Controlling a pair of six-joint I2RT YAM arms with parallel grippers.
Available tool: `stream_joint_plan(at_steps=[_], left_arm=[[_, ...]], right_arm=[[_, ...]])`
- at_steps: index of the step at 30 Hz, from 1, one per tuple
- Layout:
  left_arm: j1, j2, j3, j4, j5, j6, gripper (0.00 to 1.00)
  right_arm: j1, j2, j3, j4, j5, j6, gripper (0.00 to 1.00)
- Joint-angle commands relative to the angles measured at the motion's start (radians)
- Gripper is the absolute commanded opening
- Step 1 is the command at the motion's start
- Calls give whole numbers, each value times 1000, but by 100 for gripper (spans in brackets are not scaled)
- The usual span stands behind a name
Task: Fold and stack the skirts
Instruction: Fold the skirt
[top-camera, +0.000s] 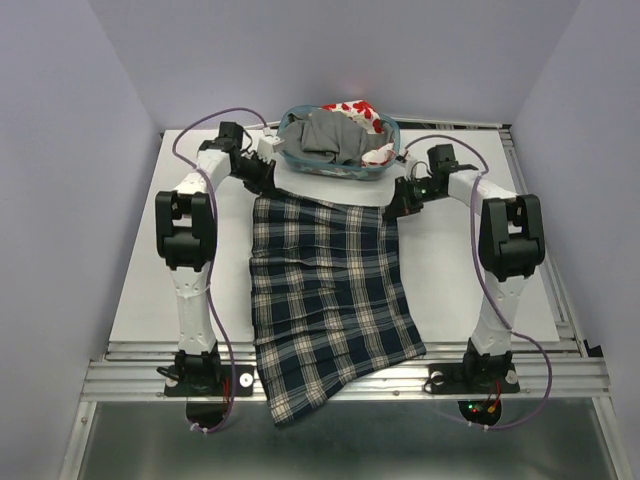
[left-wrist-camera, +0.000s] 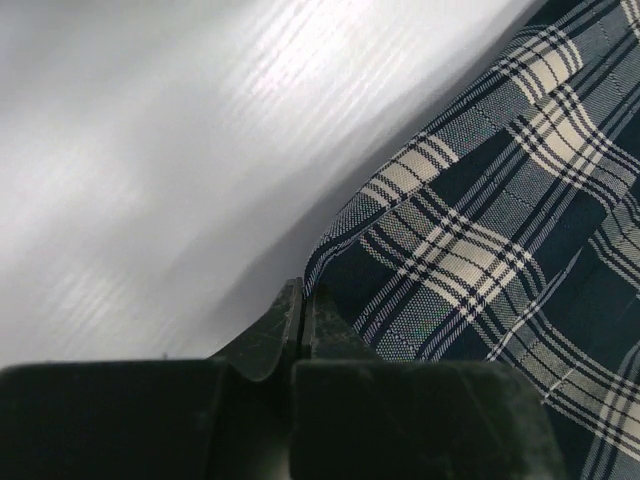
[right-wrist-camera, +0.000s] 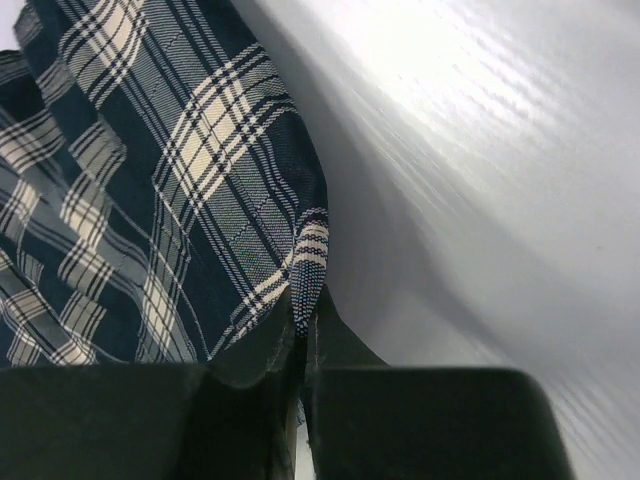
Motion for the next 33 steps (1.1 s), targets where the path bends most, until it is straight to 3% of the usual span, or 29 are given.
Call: stream_joint_plan(at_steps=[1, 12, 18, 22, 25, 33], left_arm=[[14, -112, 146, -45, -66, 65, 0], [3, -31, 522, -52, -135, 58, 0], [3, -103, 527, 73, -164, 24, 0], [-1, -188, 446, 97, -141, 39, 0], [-12, -296, 298, 83, -112, 94, 0], [-99, -705, -267, 92, -134, 257, 0]], right_arm=[[-32, -146, 27, 8, 36, -61, 1], [-52, -119, 220, 5, 96, -115, 1], [-61, -86, 345, 10, 70, -132, 1], [-61, -126, 339, 11, 27, -189, 1], [-61, -201, 249, 14, -9, -278, 1], [-61, -453, -84, 57, -44, -576, 1]])
